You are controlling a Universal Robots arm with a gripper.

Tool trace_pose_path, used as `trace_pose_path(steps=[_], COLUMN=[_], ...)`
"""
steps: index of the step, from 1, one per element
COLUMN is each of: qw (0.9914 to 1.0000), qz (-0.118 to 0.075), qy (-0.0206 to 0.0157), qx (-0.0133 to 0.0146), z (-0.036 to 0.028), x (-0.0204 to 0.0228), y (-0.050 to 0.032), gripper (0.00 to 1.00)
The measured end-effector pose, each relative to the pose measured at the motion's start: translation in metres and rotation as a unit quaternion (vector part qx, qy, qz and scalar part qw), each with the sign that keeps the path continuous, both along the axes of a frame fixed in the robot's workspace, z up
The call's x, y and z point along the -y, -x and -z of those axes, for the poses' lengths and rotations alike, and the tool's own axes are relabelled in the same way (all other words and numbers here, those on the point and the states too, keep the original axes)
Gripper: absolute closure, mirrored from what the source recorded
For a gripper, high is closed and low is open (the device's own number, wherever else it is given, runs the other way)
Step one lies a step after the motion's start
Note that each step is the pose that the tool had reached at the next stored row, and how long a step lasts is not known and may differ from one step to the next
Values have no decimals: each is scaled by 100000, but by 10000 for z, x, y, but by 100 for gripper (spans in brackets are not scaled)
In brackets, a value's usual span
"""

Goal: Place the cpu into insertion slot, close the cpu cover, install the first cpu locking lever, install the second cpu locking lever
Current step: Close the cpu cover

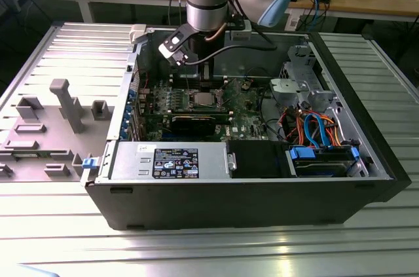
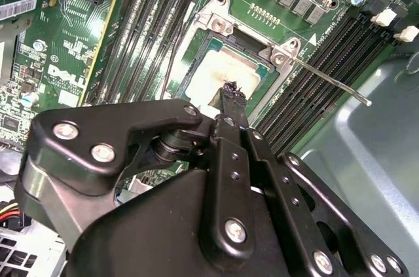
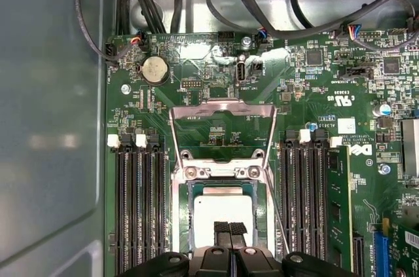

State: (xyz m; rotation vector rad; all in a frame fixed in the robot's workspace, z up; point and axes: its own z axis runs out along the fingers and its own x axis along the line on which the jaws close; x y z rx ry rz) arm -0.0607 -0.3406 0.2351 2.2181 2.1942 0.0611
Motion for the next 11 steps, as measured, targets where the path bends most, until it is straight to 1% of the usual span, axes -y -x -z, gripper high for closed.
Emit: trace_pose_path(steps=[1, 5, 9, 11], qw=[100000, 100000, 100000, 100000], qz=[2, 3, 2, 4], qy=[35, 73, 92, 84], qx=[3, -1, -1, 7], z=[-18, -21, -63, -73], x=[0, -1, 0, -1], y=[0, 0, 0, 0], gripper=[89, 89, 89, 89])
